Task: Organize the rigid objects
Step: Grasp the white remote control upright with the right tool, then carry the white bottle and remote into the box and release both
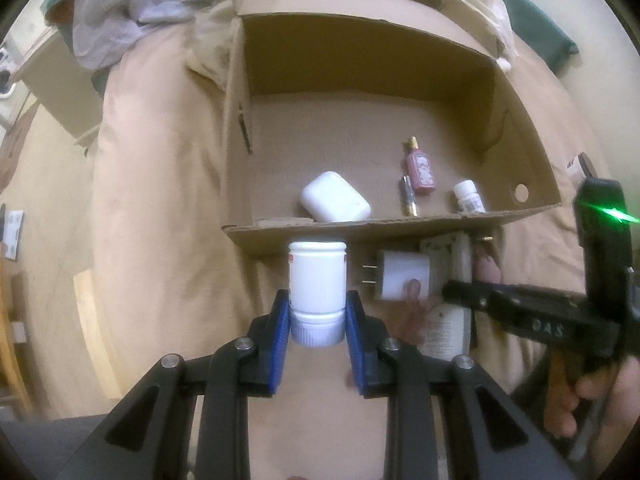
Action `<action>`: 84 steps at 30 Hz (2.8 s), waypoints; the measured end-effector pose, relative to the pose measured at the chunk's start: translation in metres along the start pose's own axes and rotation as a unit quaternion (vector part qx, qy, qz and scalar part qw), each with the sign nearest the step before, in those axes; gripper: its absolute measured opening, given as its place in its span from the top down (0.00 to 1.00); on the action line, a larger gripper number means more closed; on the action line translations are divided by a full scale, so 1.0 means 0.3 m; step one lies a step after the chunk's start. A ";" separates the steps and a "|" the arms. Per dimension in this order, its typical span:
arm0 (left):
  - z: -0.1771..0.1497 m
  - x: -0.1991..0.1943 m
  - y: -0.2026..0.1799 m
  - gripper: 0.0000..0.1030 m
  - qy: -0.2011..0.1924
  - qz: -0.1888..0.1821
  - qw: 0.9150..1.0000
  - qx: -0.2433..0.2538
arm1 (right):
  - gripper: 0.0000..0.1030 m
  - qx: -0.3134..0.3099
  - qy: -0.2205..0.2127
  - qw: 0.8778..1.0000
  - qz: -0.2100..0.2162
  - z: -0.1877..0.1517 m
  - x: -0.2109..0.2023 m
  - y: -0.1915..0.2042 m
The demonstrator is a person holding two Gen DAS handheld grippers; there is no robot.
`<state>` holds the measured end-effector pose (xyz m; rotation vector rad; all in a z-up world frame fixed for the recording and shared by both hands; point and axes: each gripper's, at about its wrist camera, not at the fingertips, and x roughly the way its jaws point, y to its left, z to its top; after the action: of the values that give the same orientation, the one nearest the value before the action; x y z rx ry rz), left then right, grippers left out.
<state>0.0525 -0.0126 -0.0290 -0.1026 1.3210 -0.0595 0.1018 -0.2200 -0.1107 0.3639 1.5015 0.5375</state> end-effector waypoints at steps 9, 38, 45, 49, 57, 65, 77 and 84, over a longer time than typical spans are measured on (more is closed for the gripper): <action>-0.001 -0.018 0.007 0.77 -0.011 -0.001 1.000 -0.005 | 0.79 -0.050 -0.068 0.996 -0.036 -0.075 -0.155 0.047; 0.243 -0.188 -0.042 0.77 -0.090 0.026 0.995 0.027 | 0.79 -0.109 -0.183 0.977 -0.017 0.143 -0.497 0.145; 0.315 -0.006 -0.087 0.77 -0.056 0.045 0.997 0.037 | 0.79 -0.088 -0.154 0.984 -0.020 0.278 -0.334 0.121; 0.326 0.078 -0.105 0.77 -0.046 0.048 0.997 0.044 | 0.79 -0.074 -0.133 0.988 -0.014 0.309 -0.225 0.097; 0.333 0.142 -0.118 0.77 -0.040 0.053 0.996 0.054 | 0.79 -0.065 -0.108 0.992 -0.023 0.325 -0.139 0.047; 0.337 0.179 -0.093 0.77 -0.026 0.063 0.996 0.050 | 0.79 -0.068 -0.096 0.993 -0.032 0.341 -0.117 0.051; 0.319 0.192 -0.115 0.76 -0.014 0.060 0.996 0.071 | 0.74 -0.077 -0.095 0.990 -0.064 0.363 -0.086 0.079; 0.307 0.138 -0.167 0.15 -0.045 0.055 0.993 0.093 | 0.27 -0.107 -0.139 0.982 -0.065 0.362 -0.146 0.115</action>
<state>0.1526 -0.0629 -0.0411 0.1238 1.2220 -0.0836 0.2065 -0.2045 -0.0499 0.1629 1.1748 0.5161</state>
